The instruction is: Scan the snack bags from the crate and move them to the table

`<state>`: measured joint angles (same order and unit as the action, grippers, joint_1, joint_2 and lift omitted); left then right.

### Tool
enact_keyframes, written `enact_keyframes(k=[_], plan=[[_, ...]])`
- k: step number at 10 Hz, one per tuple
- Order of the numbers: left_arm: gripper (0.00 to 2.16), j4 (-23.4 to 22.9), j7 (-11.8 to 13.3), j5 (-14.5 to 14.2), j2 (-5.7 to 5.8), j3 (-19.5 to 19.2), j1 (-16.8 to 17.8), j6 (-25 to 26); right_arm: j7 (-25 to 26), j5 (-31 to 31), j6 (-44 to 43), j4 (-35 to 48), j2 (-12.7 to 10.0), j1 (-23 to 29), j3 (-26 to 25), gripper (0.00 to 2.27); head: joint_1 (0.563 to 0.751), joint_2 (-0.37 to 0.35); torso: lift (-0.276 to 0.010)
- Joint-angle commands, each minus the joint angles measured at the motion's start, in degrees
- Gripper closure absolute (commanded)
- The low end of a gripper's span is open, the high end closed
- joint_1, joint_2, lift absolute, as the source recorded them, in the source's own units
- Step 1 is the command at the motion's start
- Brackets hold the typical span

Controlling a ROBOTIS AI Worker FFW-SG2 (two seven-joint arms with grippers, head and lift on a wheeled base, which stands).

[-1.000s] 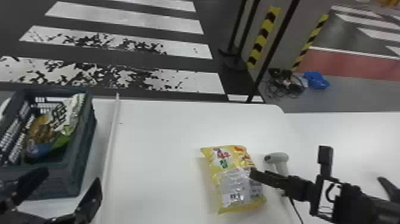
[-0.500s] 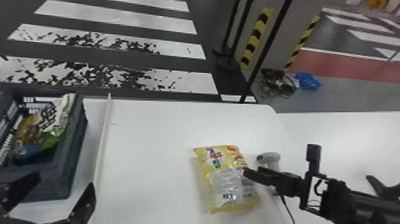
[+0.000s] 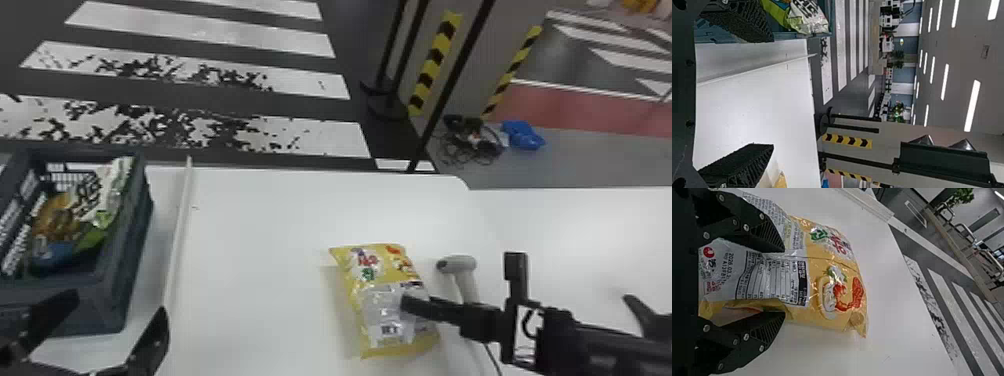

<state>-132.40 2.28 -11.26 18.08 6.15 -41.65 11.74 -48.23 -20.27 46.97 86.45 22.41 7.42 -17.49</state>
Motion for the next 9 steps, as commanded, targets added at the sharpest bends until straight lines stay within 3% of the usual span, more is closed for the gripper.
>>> enact_keyframes(k=[1,5,9], plan=[[0.03,0.47,0.00,-0.34,0.03,0.00,0.52,0.00,1.82,-0.04,1.33,2.23,-0.09,0.67,-0.17,2.24,0.695,-0.268,-0.095],[0.03,1.79,0.09,-1.31,0.29,0.00,1.57,-0.70,2.08,-3.64,10.12,13.13,-0.62,4.18,-5.62,2.24,0.695,-0.266,-0.095],[0.03,2.58,0.44,-1.84,0.47,0.09,1.83,-1.23,3.31,-10.23,16.62,15.59,-0.35,1.37,-19.07,2.24,0.695,-0.311,-0.095]])
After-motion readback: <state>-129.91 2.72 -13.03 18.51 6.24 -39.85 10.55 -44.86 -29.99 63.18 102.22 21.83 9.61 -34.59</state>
